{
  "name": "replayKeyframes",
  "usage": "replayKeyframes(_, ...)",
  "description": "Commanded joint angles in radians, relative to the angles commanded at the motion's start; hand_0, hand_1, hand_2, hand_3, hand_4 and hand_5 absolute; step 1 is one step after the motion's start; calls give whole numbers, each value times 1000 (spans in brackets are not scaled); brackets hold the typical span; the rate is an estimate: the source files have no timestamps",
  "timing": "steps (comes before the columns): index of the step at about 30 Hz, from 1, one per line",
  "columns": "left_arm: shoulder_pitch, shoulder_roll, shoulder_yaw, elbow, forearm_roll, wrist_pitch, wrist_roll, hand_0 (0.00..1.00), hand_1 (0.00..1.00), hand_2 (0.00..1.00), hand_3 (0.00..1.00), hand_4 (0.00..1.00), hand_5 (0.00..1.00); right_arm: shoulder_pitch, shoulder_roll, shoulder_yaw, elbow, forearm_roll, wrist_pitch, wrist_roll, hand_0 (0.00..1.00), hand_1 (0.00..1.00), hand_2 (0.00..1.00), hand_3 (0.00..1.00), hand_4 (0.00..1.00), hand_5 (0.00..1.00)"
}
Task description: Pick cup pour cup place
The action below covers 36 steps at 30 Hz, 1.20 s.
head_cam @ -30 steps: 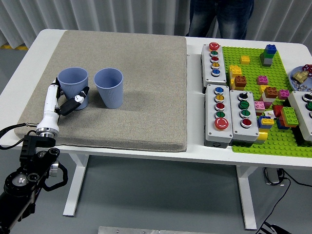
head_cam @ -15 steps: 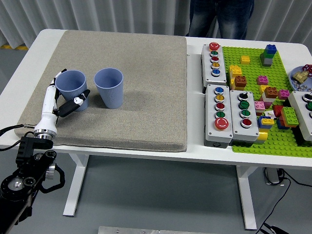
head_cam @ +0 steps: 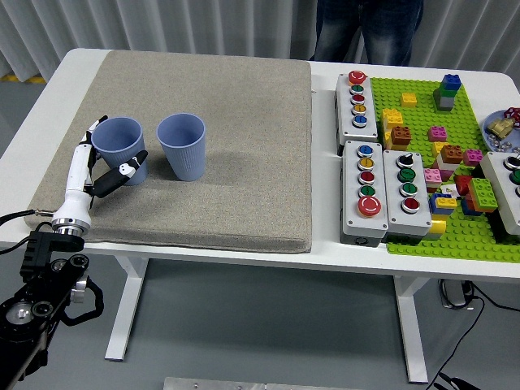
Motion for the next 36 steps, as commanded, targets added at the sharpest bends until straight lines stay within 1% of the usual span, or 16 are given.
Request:
replayKeyframes(4, 21, 8, -5, -31, 2, -11, 6, 736, 798, 973, 993, 940, 417, 0, 0, -1, 0, 3, -1, 2, 764, 698, 708, 604, 166, 319)
replayKeyframes(5, 23, 9, -6, -34, 3, -13, 7, 736, 798, 973, 993, 940, 417, -1, 0, -1, 0, 4, -1, 2, 764, 698, 708, 604, 166, 319)
replayKeyframes(6, 24, 9, -7, -35, 3, -14, 7, 762, 824, 998, 998, 944, 421, -1, 0, -1, 0, 4, -1, 2, 764, 698, 707, 603, 167, 317)
replayKeyframes(9, 35, 12, -22, -45, 8, -24, 11, 762, 824, 998, 998, 944, 421, 1, -1, -4, 0, 5, -2, 2, 764, 698, 707, 603, 167, 317)
replayKeyframes(11, 39, 15, -25, -47, 10, -26, 14, 762, 824, 998, 998, 944, 421, 1, -1, -4, 0, 6, -2, 2, 764, 698, 707, 603, 167, 317)
replayKeyframes(12, 43, 18, -30, -49, 11, -29, 16, 780, 841, 998, 998, 948, 421, 1, -1, -3, 0, 7, -3, 2, 764, 698, 707, 603, 167, 314)
replayKeyframes(16, 50, 22, -39, -52, 6, -31, 17, 780, 841, 998, 998, 948, 421, 1, -1, -4, 0, 8, -3, 2, 764, 698, 707, 603, 167, 314)
replayKeyframes(18, 59, 27, -41, -59, 9, -35, 18, 799, 851, 998, 998, 952, 432, 1, -1, -4, 0, 7, -3, 2, 764, 698, 707, 602, 166, 314)
replayKeyframes(24, 97, 42, -58, -102, 15, -37, 19, 798, 853, 998, 998, 958, 436, 0, -2, 4, 0, -1, -1, -1, 764, 698, 707, 602, 166, 314)
replayKeyframes(26, 117, 51, -69, -125, 14, -35, 18, 798, 853, 998, 998, 958, 436, 1, -2, 7, 0, -2, 0, -1, 764, 698, 707, 602, 166, 314)
replayKeyframes(28, 151, 68, -87, -165, 13, -34, 16, 798, 853, 998, 998, 958, 436, 1, -2, 10, 0, -7, 1, -2, 764, 698, 707, 602, 166, 314)
replayKeyframes(29, 159, 73, -92, -175, 11, -33, 16, 798, 853, 998, 998, 958, 436, 1, -2, 11, 0, -8, 1, -3, 764, 698, 707, 602, 166, 314)
replayKeyframes(31, 194, 90, -114, -221, 2, -29, 13, 788, 853, 998, 998, 970, 453, -1, -2, 16, 0, -13, 2, -5, 764, 698, 706, 601, 165, 312)
replayKeyframes(33, 215, 100, -129, -252, -6, -28, 12, 788, 853, 998, 998, 970, 453, -3, -1, 19, 0, -18, 2, -7, 764, 698, 706, 601, 165, 312)
replayKeyframes(35, 247, 115, -144, -310, -15, -25, 11, 788, 853, 998, 998, 970, 453, -5, 0, 23, 0, -25, 2, -9, 764, 698, 706, 601, 165, 312)
replayKeyframes(36, 253, 118, -147, -329, -16, -24, 11, 791, 849, 998, 998, 976, 461, -6, 0, 23, 0, -26, 2, -10, 764, 698, 706, 601, 165, 310)
